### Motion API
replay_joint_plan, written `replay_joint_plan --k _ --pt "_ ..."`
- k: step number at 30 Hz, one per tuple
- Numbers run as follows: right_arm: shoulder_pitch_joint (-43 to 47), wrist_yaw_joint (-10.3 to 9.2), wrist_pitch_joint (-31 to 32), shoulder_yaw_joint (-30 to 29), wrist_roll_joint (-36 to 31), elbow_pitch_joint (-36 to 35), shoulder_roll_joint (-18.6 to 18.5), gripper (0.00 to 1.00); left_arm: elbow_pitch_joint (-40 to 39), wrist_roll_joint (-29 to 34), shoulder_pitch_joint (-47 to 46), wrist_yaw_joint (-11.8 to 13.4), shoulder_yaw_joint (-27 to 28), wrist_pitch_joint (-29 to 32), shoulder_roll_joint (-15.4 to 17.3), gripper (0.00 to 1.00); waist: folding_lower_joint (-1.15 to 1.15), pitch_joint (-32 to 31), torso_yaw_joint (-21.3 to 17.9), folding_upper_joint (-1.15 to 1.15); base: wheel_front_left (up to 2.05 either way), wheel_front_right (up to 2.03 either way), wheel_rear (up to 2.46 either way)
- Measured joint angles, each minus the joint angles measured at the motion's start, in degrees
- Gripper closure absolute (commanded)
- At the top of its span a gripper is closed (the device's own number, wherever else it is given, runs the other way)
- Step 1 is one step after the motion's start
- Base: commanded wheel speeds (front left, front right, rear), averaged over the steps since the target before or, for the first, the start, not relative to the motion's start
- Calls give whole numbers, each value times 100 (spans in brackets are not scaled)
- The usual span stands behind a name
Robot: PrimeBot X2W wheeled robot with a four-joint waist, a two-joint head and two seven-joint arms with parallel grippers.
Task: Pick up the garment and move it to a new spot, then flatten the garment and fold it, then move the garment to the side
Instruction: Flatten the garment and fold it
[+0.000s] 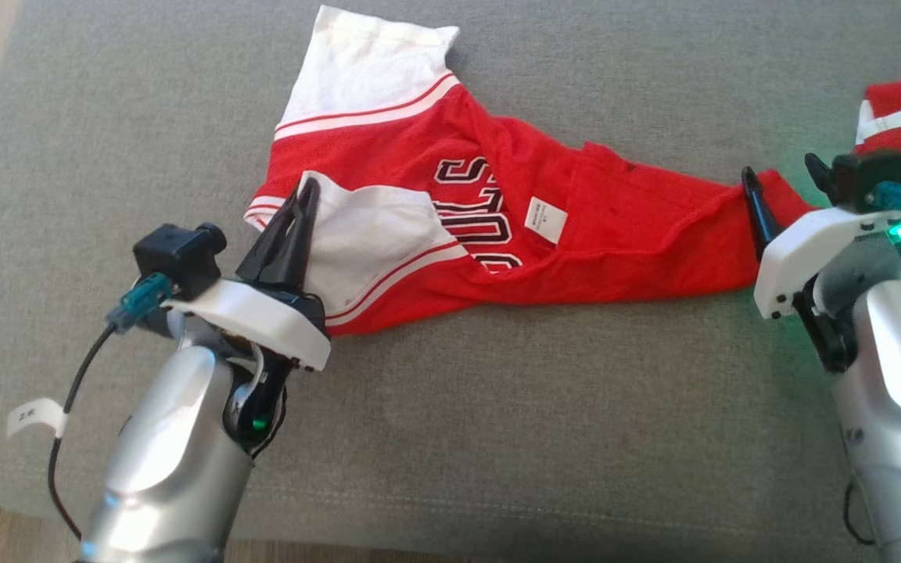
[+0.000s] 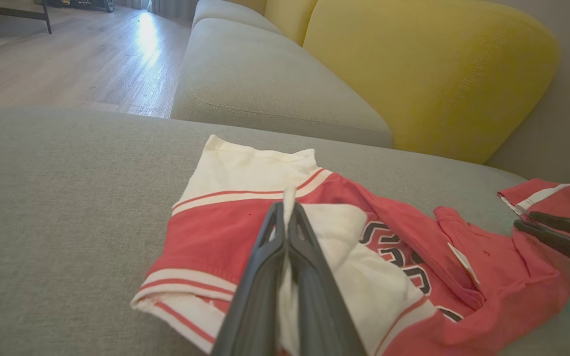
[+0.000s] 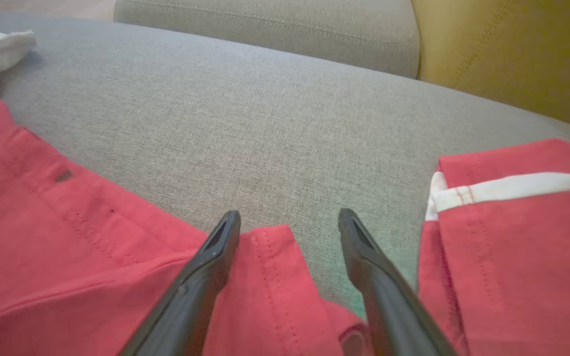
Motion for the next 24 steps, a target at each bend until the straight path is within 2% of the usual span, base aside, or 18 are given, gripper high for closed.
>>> replay_joint_plan --k 9,17,18,19,20,21,24 --pt "-322 0 171 300 372 552 -174 0 -25 -47 -156 0 -26 0 -8 100 0 119 73 0 0 0 0" --pt "-419 0 224 588 781 686 -204 0 -22 -48 -160 0 -26 0 -2 100 0 131 41 0 0 0 0" --pt "-436 0 231 612 836 702 -215 10 -22 -48 -162 0 -26 0 -2 100 0 131 38 0 0 0 0" --pt "-455 0 253 656 882 716 -231 56 -21 -48 -163 0 -26 0 -2 100 0 131 35 0 0 0 0" --pt "-480 0 280 706 921 723 -248 90 -20 -48 -165 0 -26 0 -1 100 0 131 32 0 0 0 0" --pt "-494 0 280 748 945 725 -269 100 -19 -48 -168 0 -26 0 -1 100 0 131 30 0 0 0 0" --pt "-497 0 274 833 1055 740 -327 100 -10 -48 -201 0 -26 0 -1 100 0 129 22 0 0 0 0"
